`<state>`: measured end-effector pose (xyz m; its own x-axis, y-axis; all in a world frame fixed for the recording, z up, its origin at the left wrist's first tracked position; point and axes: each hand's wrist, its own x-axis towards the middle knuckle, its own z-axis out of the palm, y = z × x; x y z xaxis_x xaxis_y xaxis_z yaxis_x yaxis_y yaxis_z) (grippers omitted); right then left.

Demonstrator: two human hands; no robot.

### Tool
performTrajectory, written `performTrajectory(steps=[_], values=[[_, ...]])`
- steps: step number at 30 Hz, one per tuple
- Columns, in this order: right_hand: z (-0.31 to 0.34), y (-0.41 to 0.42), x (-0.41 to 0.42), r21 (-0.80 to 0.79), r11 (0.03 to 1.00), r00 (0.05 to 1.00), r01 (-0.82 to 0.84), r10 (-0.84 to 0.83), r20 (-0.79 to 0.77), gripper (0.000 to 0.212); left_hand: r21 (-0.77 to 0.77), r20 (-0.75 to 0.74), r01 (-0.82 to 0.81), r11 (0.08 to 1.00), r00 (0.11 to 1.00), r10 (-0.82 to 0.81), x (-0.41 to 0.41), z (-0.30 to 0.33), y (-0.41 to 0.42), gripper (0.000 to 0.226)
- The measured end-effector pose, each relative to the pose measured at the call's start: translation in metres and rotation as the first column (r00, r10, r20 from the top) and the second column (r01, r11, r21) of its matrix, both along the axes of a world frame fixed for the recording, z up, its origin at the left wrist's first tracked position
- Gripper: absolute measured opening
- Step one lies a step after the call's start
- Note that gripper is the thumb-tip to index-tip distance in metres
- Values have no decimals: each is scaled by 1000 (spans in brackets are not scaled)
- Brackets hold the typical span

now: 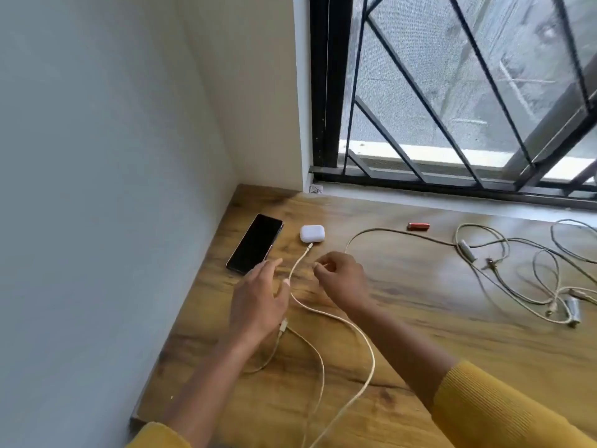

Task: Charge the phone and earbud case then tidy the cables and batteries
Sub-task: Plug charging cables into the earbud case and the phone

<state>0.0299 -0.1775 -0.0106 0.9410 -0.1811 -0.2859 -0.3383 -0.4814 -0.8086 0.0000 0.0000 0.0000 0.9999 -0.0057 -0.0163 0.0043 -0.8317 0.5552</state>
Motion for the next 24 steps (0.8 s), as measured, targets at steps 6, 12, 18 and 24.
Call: performTrajectory(steps=[6,12,18,24], values=[[-3,16,25,126,976,982,176,-166,-87,11,0,-42,59,998,997,-59,29,-15,0,48],[-12,25,46,196,927,942,320,-289,-173,12,-10,8,129,992,992,-129,62,-21,-4,43],[-18,29,64,284,873,910,396,-331,-250,22,-18,28,170,985,985,-169,94,-18,-12,41],[-25,30,69,314,835,883,451,-367,-292,25,-29,-8,185,982,983,-186,116,-17,-23,43]])
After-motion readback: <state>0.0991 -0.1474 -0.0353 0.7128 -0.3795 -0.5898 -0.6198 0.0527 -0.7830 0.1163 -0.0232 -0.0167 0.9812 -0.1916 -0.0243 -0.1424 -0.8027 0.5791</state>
